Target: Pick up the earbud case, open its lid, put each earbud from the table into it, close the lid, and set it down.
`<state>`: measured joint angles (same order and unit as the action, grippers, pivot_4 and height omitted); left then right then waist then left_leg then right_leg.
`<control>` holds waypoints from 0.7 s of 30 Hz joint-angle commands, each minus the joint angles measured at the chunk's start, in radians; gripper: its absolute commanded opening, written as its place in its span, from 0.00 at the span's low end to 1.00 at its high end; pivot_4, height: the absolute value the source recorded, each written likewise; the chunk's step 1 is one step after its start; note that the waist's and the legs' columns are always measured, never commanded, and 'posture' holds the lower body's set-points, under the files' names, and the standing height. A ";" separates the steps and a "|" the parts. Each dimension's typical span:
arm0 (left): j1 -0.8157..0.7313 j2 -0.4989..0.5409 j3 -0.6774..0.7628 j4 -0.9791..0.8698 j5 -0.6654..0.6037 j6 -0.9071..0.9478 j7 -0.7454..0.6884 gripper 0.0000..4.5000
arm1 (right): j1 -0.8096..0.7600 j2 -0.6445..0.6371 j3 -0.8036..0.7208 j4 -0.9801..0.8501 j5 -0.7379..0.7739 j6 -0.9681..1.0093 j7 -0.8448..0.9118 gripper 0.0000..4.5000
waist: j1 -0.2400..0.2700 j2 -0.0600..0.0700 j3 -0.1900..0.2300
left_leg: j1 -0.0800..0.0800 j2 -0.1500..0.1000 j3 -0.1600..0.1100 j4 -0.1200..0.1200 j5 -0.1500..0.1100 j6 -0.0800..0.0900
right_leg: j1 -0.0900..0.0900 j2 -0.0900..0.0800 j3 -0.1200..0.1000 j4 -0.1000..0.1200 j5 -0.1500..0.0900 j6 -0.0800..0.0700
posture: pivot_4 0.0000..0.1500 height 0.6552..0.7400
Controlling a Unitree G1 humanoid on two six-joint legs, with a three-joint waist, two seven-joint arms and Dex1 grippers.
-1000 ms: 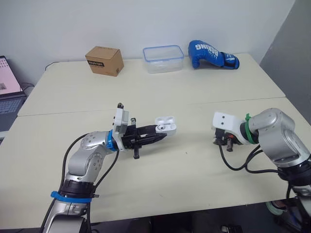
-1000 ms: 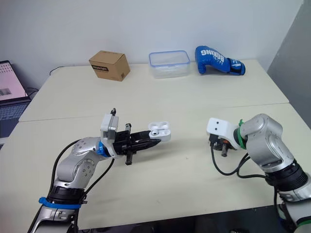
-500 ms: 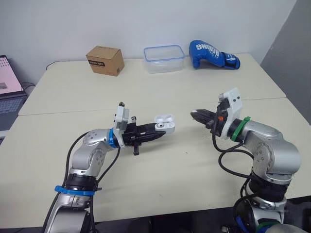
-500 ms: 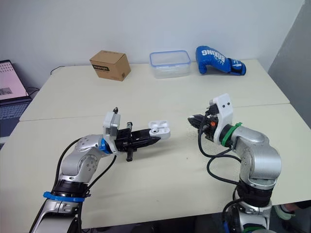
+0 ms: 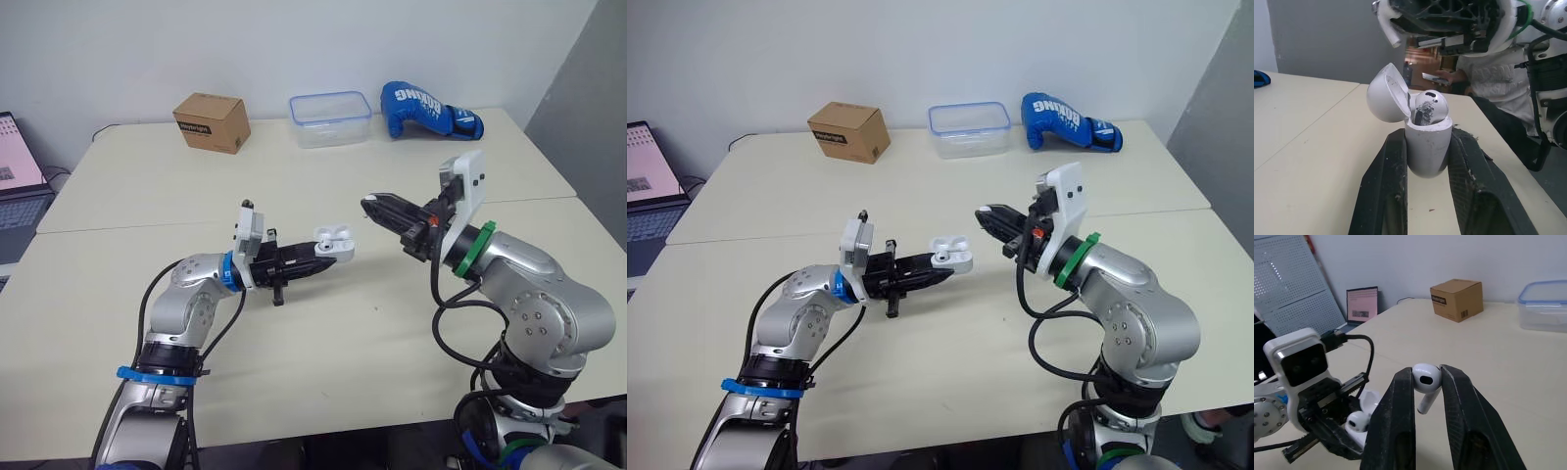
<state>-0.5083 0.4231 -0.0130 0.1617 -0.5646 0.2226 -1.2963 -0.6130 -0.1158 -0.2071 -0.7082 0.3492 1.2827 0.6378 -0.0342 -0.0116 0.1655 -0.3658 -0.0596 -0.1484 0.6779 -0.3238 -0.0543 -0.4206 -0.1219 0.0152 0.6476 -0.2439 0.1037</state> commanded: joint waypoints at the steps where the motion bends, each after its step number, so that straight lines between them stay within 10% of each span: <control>1: -0.026 -0.008 0.016 -0.006 -0.001 -0.017 0.008 0.17 | 0.011 -0.028 0.039 -0.046 0.058 -0.036 -0.019 0.10 | 0.000 0.000 0.000 | 0.000 0.000 0.000 0.000 0.000 0.000 | 0.000 0.000 0.000 0.000 0.000 0.000 | 1.00 0.89; 21: -0.031 -0.008 0.021 -0.051 -0.025 0.014 0.019 0.17 | 0.034 -0.091 0.099 0.016 0.201 -0.062 -0.153 0.10 | 0.000 0.000 0.000 | 0.000 0.000 0.000 0.000 0.000 0.000 | 0.000 0.000 0.000 0.000 0.000 0.000 | 1.00 0.89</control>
<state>-0.5230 0.4144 -0.0114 0.1597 -0.5689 0.2357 -1.2768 -0.5686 -0.2002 -0.1163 -0.6750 0.5309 1.2493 0.4937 -0.0343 -0.0116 0.1655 -0.3658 -0.0595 -0.1484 0.6779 -0.3238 -0.0543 -0.4204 -0.1218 0.0151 0.6476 -0.2439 0.1037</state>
